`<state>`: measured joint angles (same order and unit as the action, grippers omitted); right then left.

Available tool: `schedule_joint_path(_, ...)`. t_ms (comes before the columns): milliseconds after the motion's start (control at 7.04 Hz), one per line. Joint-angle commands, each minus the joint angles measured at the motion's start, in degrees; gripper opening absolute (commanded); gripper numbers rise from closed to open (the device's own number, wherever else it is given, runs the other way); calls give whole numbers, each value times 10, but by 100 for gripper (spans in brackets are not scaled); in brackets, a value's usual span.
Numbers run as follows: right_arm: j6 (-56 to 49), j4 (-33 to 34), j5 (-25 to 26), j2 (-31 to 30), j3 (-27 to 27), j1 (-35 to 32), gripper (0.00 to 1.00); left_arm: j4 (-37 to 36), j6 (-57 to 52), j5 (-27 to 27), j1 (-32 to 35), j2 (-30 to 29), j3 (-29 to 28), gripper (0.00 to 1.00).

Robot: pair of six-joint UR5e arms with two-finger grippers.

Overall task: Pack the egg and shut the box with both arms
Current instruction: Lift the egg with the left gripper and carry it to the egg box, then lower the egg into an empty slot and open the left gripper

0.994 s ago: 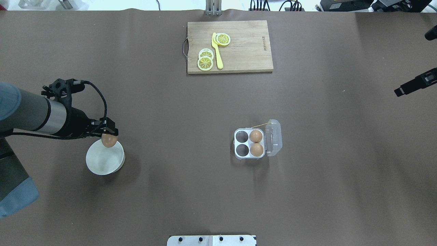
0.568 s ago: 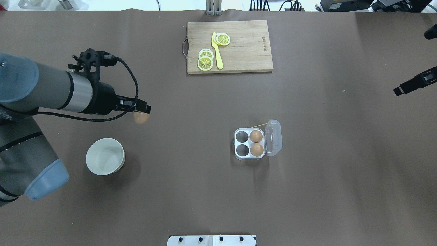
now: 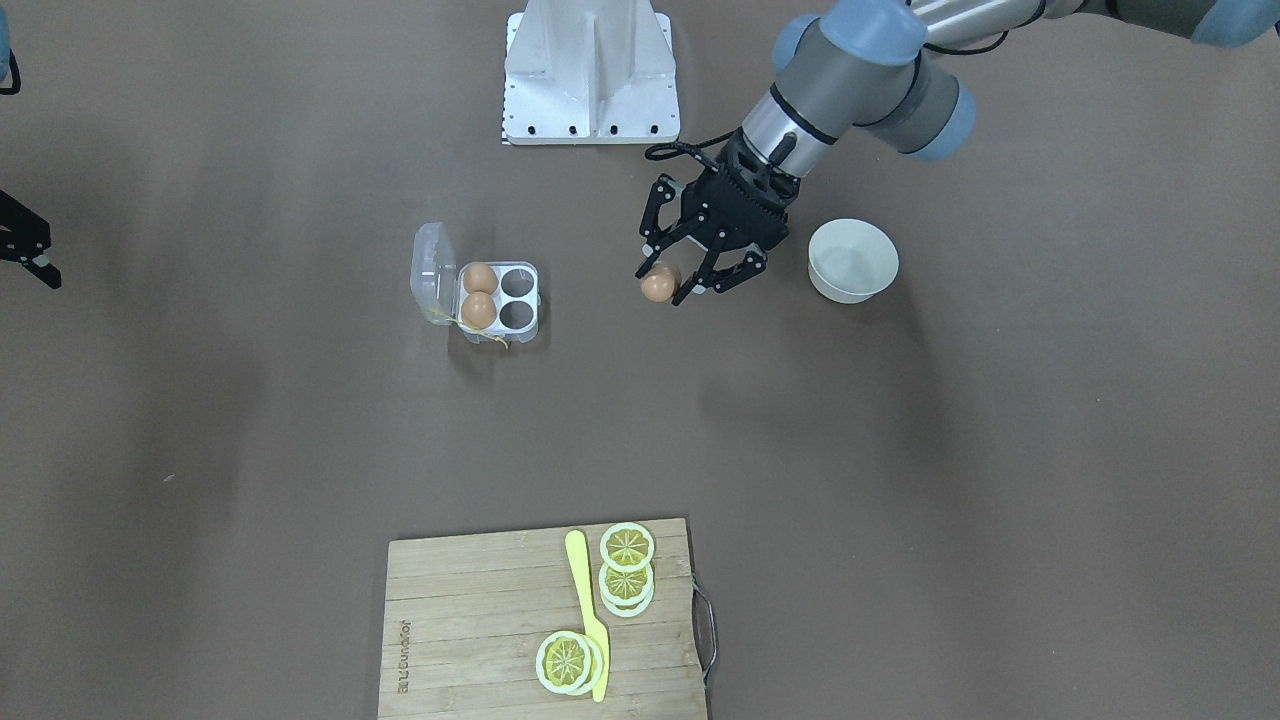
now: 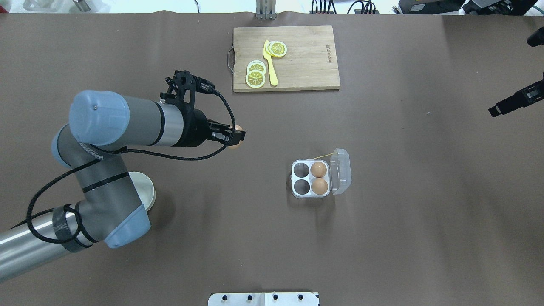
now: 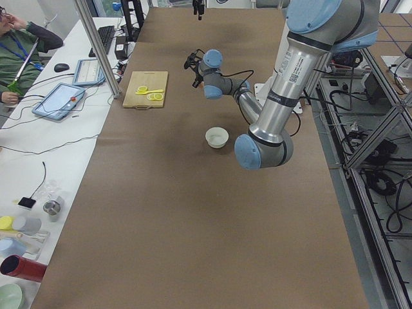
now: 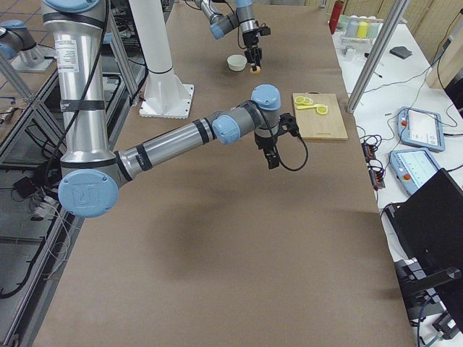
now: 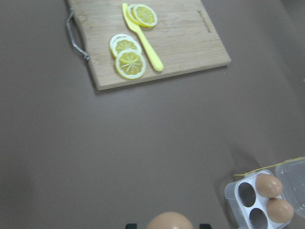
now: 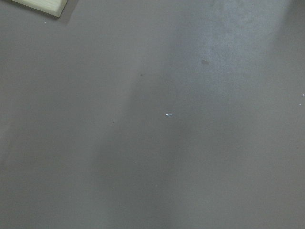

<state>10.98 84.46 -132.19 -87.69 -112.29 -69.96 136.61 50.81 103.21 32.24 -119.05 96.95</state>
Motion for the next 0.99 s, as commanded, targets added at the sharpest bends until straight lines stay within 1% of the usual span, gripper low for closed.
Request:
schedule_joint_path(0, 5, 0, -1, 1, -1, 0, 99, 94, -81, -65, -61, -35, -77, 0)
schedule_joint_path(142, 6, 0, -1, 1, -3, 0, 99, 102, -85, -66, -76, -48, -82, 0)
schedule_joint_path(284, 5, 0, 0, 1, -3, 0, 99, 138, -85, -75, -94, -67, -104, 0)
schedule_joint_path(426, 5, 0, -1, 1, -3, 0, 99, 180, -85, -124, -120, -83, -141, 0)
schedule_joint_path(568, 6, 0, 0, 1, -3, 0, 99, 208, -85, -135, -128, -107, -175, 0)
schedule_joint_path(710, 5, 0, 0, 1, -4, 0, 99, 208, -86, -136, -128, -122, -192, 0)
schedule_joint_path(852, 5, 1, 0, 4, -3, 0, 99, 210, -92, -136, -128, -123, -195, 0)
